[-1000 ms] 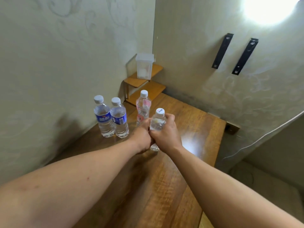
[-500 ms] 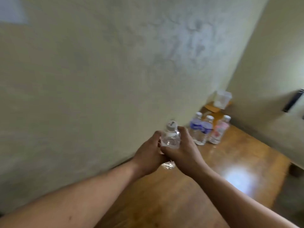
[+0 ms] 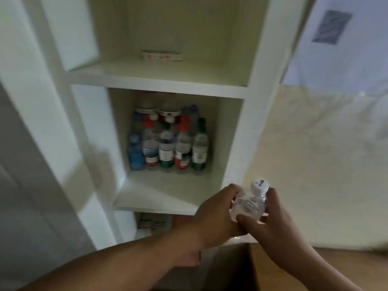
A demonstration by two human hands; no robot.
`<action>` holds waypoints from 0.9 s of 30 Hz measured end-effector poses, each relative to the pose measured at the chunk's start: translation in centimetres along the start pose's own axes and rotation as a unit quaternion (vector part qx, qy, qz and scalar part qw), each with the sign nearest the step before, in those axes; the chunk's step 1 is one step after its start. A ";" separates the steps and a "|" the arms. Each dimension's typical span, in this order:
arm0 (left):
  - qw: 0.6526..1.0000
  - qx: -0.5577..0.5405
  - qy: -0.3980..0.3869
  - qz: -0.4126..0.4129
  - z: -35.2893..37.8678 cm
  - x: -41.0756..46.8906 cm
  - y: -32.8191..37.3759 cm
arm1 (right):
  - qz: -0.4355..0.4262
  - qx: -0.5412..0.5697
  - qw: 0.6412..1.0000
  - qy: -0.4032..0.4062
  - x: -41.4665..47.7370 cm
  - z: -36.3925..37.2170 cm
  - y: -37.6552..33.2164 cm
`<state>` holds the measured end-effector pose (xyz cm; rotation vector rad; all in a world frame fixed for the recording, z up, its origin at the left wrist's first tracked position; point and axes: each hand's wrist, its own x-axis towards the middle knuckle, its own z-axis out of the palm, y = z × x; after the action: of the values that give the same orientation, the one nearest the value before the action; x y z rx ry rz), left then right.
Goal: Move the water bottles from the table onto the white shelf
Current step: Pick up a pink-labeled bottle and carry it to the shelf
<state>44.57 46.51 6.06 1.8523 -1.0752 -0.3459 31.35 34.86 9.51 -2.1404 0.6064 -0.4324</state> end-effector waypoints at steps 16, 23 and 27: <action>0.943 0.029 0.303 -0.139 -16.7 0.0 -13.9 | 0.008 0.034 0.987 -0.158 14.5 23.7 -7.5; 0.918 0.023 0.347 -0.192 -18.4 0.2 -18.3 | 0.009 0.073 0.985 -0.154 17.3 31.1 -7.8; 0.885 0.033 0.401 -0.234 -17.5 0.5 -18.2 | 0.170 0.338 0.912 -0.156 18.9 32.5 -10.0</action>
<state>65.41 59.58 0.23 2.0099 -0.0667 0.1978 65.87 50.33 0.38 -1.3646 0.5303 -0.0742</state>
